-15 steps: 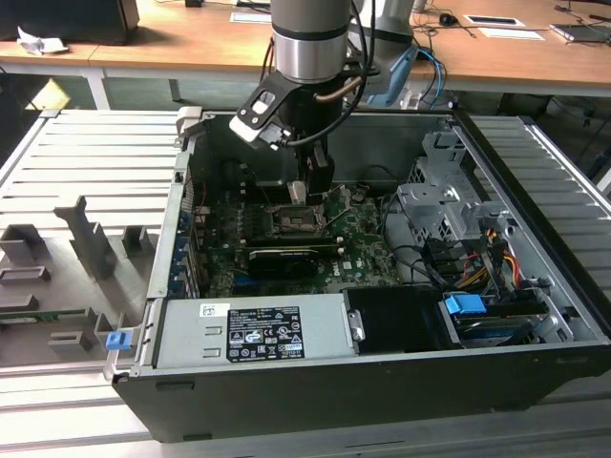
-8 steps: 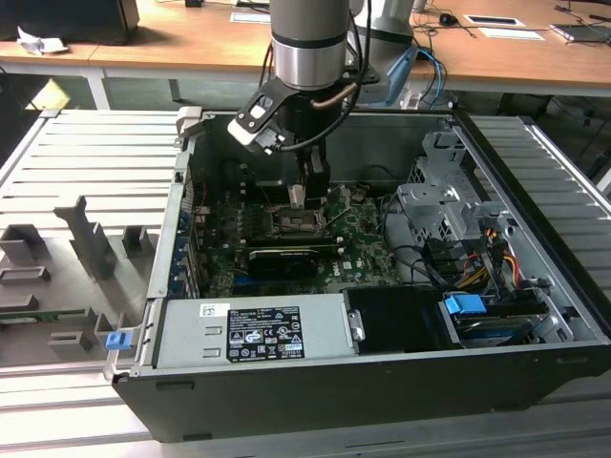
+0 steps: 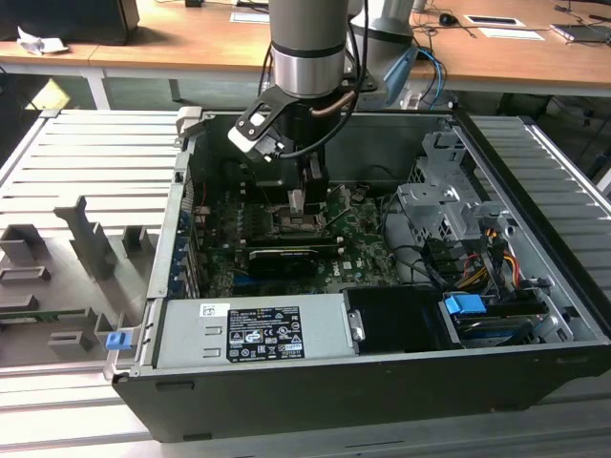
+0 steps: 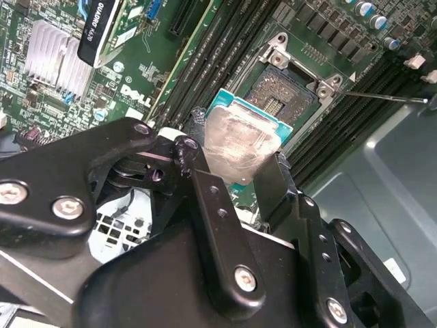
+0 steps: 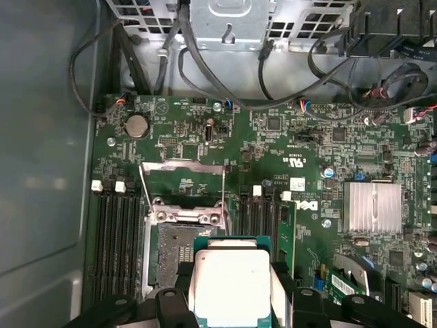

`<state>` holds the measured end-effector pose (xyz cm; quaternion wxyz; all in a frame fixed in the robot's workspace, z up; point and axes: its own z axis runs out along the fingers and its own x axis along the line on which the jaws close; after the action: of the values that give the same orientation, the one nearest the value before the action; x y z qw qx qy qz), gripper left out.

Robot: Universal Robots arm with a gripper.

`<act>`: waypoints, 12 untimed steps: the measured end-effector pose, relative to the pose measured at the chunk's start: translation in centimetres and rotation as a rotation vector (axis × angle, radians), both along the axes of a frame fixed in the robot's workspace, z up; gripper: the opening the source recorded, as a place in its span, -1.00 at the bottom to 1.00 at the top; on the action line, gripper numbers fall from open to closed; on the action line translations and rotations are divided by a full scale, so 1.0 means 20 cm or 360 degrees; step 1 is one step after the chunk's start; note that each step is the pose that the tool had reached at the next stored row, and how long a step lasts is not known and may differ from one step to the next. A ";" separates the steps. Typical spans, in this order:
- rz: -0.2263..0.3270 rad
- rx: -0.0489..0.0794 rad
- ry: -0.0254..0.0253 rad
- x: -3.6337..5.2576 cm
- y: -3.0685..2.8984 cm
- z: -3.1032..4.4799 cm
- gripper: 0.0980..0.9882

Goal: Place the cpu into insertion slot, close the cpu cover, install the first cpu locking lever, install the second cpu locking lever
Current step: 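Place the cpu into insertion slot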

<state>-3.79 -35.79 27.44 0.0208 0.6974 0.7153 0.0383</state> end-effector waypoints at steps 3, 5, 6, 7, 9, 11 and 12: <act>-0.0048 0.0000 0.00004 0.000 0.000 -0.008 -0.04; -0.0049 0.0000 0.00001 0.000 0.000 -0.011 -0.04; -0.0049 0.0000 0.00000 0.000 0.000 -0.013 -0.04; -0.0049 0.0000 0.00001 0.000 0.000 -0.014 -0.04; -0.0049 0.0000 0.00001 0.000 0.000 -0.017 -0.04; -0.0048 0.0000 0.00001 0.000 0.000 -0.021 -0.04; -0.0049 0.0000 0.00001 0.000 0.000 -0.022 -0.04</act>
<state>-3.79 -35.79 26.99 0.0213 0.7083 0.7046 0.0379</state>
